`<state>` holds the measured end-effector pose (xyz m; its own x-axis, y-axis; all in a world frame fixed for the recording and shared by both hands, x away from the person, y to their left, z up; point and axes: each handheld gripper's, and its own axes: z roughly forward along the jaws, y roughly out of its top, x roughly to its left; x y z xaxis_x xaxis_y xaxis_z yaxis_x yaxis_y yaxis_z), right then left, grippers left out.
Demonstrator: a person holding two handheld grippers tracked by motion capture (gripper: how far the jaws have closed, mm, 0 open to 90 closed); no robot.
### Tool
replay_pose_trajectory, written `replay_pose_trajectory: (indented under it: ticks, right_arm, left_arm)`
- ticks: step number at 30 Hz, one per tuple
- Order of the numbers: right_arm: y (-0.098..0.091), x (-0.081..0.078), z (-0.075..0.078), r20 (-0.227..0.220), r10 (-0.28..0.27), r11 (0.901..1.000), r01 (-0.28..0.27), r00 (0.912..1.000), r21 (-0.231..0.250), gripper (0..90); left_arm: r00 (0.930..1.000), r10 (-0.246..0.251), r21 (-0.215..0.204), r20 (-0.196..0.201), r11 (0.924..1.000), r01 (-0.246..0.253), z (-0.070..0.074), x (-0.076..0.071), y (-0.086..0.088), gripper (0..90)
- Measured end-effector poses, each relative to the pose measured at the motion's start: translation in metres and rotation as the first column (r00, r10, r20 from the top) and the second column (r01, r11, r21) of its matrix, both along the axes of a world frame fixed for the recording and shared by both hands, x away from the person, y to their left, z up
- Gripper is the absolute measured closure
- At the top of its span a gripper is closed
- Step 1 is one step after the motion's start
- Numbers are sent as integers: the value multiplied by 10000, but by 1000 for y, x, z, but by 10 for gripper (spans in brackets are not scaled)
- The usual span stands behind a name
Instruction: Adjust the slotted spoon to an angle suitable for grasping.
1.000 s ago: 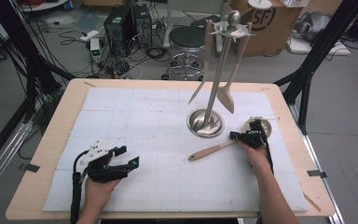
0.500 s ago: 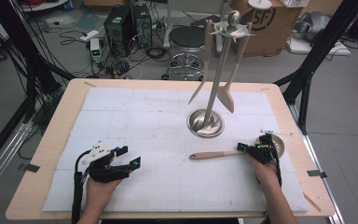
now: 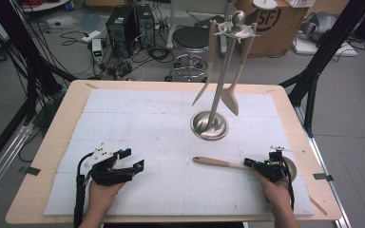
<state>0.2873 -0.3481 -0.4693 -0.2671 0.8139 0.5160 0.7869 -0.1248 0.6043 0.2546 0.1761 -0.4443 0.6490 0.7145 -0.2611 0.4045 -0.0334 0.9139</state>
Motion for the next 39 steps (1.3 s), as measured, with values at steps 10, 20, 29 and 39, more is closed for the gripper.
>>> replay_pose_trajectory:
  ticks: [10, 20, 29, 39]
  right_arm:
    - [17, -22, 7, 568, 403, 9942, -457, 9976, 971, 900]
    - [94, -31, 7, 637, 2948, 9521, -2987, 9535, 656, 900]
    - [125, -13, 1, 0, 3139, 9494, -3139, 9495, -127, 900]
    - [128, 16, 2, 149, 2090, 9774, -2084, 9778, -361, 900]
  left_arm:
    - [9999, -96, -47, 61, 9999, 96, 1, 2, -3, 273]
    - [10000, 11, -124, 95, 9999, -10, 2, 2, 0, 273]
    - [10000, 49, -138, 81, 9999, -48, 2, 2, 1, 273]
    - [10000, 16, -127, 86, 9999, -15, 1, 4, 1, 274]
